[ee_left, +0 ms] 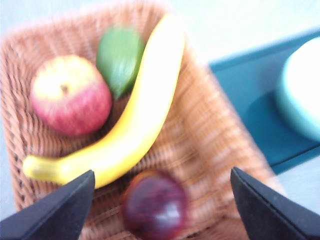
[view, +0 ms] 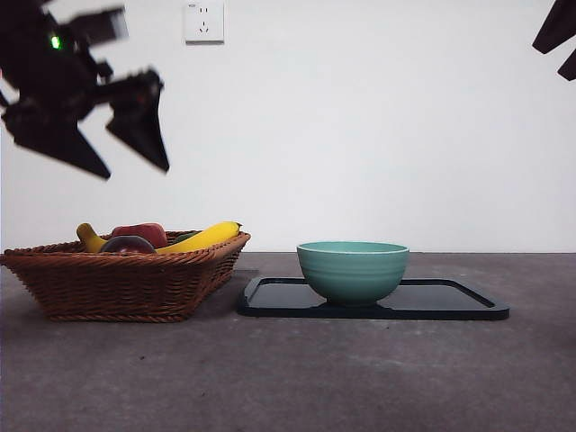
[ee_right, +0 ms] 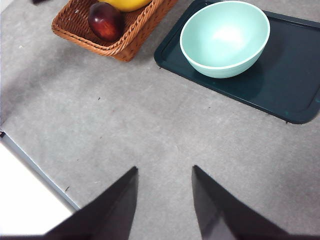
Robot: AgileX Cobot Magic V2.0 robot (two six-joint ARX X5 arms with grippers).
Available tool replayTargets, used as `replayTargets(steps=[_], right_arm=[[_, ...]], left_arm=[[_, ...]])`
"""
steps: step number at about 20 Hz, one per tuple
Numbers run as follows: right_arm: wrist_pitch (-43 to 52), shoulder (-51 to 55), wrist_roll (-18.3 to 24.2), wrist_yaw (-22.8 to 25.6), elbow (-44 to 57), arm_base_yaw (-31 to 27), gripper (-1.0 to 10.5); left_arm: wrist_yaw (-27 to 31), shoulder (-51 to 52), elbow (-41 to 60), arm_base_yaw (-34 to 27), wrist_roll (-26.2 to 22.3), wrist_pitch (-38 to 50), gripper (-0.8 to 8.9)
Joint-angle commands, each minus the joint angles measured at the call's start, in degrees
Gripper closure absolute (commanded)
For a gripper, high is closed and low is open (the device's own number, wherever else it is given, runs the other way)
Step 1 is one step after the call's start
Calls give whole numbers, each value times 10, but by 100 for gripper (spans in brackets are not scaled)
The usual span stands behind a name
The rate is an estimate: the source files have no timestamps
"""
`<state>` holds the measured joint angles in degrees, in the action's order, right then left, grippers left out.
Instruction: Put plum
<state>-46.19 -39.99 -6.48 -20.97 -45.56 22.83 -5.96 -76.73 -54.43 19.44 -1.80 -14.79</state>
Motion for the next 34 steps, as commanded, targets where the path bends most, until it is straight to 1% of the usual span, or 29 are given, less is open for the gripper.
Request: replayTargets(steps=[1, 2, 4, 10, 14, 16, 27, 28, 29, 30, 32, 34], right_arm=[[5, -3, -8, 0, -5, 3, 773], [5, -3, -8, 0, -5, 3, 773], [5, -3, -8, 0, -5, 3, 773], [5, -3, -8, 0, -5, 3, 773], [5, -3, -8, 0, -5, 3, 773], [5, -3, -8, 0, -5, 3, 773], [6, -3, -15, 0, -5, 3, 773], [8, -4, -31, 3, -5, 3, 773], [12, -5, -64, 15, -5, 3, 773], [15, -11, -86, 21, -7, 2, 769], [35, -31, -113, 30, -12, 2, 720], [64, -69, -125, 33, -21, 2, 703]], left_arm=[[-48, 34, -14, 8, 19, -2, 377], [-75, 54, -14, 11, 28, -10, 377], [-119, 88, -14, 14, 30, -36, 377], [-205, 168, -14, 16, 27, -177, 377], [-249, 188, -14, 16, 9, -274, 377], [-274, 191, -14, 16, 1, -303, 377], [-277, 191, -14, 16, -5, -305, 377], [-277, 191, -14, 16, -5, -305, 377], [-277, 191, -14, 16, -5, -304, 377], [-277, 191, -14, 16, -5, -305, 377], [-277, 191, -14, 16, -5, -305, 377], [-277, 191, -14, 16, -5, -305, 377]])
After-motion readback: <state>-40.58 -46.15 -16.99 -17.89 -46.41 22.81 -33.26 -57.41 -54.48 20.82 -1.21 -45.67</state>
